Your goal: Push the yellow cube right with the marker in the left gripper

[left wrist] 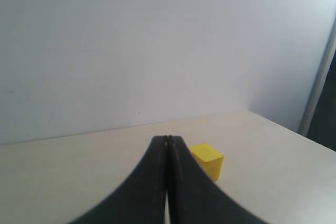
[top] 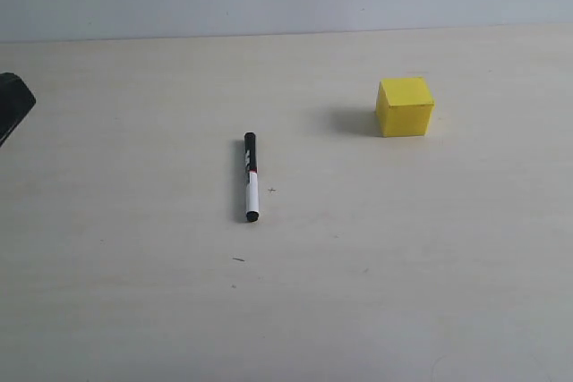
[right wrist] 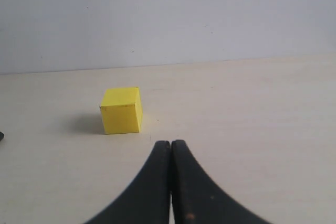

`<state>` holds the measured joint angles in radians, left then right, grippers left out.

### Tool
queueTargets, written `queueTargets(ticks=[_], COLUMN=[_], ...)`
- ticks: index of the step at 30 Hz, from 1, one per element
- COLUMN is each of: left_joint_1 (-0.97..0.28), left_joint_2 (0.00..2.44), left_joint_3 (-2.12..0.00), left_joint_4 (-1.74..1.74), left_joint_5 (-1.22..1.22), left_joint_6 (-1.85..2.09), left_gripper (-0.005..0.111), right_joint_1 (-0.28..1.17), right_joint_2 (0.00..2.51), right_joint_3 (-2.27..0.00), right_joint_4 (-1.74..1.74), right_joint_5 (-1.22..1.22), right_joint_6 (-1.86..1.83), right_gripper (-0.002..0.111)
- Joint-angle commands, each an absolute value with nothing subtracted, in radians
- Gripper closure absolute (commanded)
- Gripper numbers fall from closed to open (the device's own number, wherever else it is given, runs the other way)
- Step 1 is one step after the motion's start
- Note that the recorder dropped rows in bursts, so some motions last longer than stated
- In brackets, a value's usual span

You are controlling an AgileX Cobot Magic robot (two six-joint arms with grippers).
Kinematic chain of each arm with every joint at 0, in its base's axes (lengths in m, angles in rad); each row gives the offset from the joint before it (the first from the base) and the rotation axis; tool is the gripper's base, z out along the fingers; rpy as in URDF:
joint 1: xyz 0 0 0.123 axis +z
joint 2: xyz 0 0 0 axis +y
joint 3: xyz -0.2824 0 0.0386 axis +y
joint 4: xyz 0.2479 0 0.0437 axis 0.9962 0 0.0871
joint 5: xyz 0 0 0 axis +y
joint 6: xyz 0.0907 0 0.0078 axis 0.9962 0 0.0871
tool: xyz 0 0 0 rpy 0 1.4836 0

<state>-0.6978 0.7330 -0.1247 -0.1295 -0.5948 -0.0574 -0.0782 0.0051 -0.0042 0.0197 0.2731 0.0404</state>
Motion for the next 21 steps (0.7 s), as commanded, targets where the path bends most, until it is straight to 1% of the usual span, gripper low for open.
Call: queueTargets(ticks=[1, 2, 4, 5, 9, 15, 18, 21], left_joint_1=[-0.691, -0.677, -0.593, -0.516, -0.306, -0.199, -0.172, -0.161], left_joint_2=[0.706, 0.688, 0.61, 0.543, 0.298, 0.14, 0.099, 0.067], left_joint_3=[-0.121, -0.121, -0.121, -0.121, -0.116, -0.116, -0.116, -0.116], left_joint_4=[-0.143, -0.143, -0.143, -0.143, -0.143, -0.143, -0.143, -0.143], left_joint_5=[-0.473, -0.415, -0.235, -0.117, 0.119, 0.257, 0.323, 0.337], left_joint_6=[0.014, 0.023, 0.018, 0.0, -0.016, -0.022, -0.022, -0.022], left_gripper=[0.107, 0.107, 0.107, 0.107, 0.107, 0.107, 0.107, 0.107], right_joint_1=[-0.082, -0.082, -0.082, -0.082, -0.082, -0.082, -0.082, -0.082], right_joint_2=[0.0, 0.0, 0.0, 0.0, 0.0, 0.0, 0.0, 0.0], right_joint_3=[0.0, 0.0, 0.0, 0.0, 0.0, 0.0, 0.0, 0.0], right_joint_4=[0.02, 0.02, 0.02, 0.02, 0.02, 0.02, 0.02, 0.02], right_joint_5=[0.265, 0.265, 0.265, 0.265, 0.265, 0.265, 0.265, 0.265], right_joint_6=[0.039, 0.039, 0.039, 0.039, 0.039, 0.039, 0.039, 0.039], right_gripper=[0.108, 0.108, 0.108, 0.108, 0.108, 0.108, 0.108, 0.108])
